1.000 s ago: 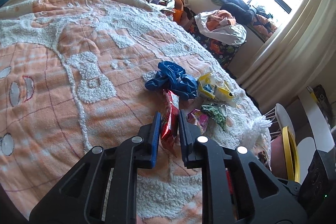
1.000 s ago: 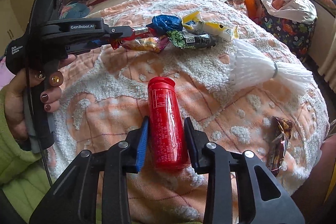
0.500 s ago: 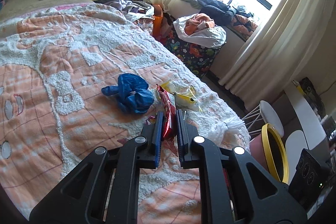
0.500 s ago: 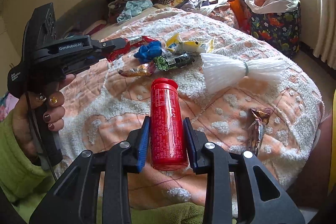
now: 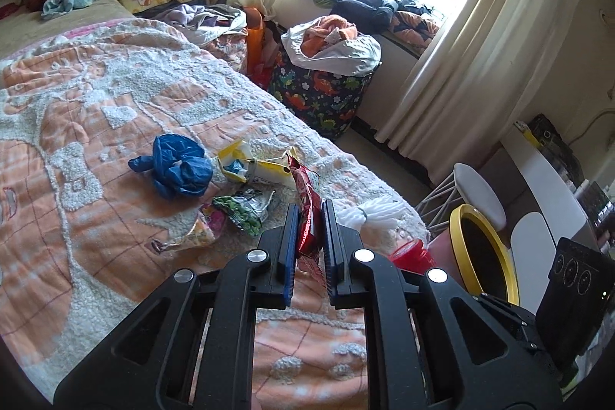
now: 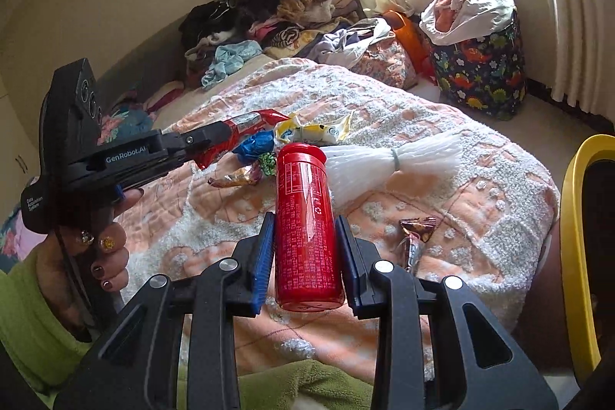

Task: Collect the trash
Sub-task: 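Carry the red cylinder and red wrapper together over the yellow bin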

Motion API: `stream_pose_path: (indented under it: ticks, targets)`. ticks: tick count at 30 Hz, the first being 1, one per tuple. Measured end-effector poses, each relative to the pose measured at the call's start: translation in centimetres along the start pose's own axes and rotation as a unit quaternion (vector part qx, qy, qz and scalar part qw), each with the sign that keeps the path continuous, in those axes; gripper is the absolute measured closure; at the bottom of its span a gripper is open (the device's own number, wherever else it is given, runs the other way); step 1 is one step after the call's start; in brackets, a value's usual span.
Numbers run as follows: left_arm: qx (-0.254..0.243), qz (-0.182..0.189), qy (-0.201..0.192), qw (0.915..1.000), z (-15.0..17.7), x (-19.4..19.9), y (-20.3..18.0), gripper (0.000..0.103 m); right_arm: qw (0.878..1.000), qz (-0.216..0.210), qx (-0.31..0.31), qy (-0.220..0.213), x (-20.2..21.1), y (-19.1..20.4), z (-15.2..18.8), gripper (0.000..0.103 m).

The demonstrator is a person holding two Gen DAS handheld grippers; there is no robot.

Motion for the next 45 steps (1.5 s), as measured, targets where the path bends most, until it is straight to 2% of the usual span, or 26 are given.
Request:
stream_pose_path:
  ticks: [17,37,45]
  targets:
    - [-0.055,0.037,0.003,0.9978,1.2,0.5,-6.3,0.095,0.996,0.029,-0.024,-0.075,6.2,-2.9,-1.6,0.073]
    - [-0.107,0.067,0.01,0.9919,2.7,0.4,-11.7,0.095,0.989,0.057,-0.064,-0.123,10.8,-7.0,-1.6,0.073]
    - [-0.125,0.08,0.016,0.9887,3.4,0.1,-13.5,0.095,0.985,0.087,-0.071,-0.133,12.2,-8.6,-1.2,0.073]
Point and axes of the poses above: each gripper's, at about its wrist camera, not at the fingertips, and x roughly against the way its jaws point, y to its left, z to its underside, the point moved 5 cm from there along -x, roughly the way its jaws point, and after that the axes turned 11 degrees about -z, right-handed, at the moved point
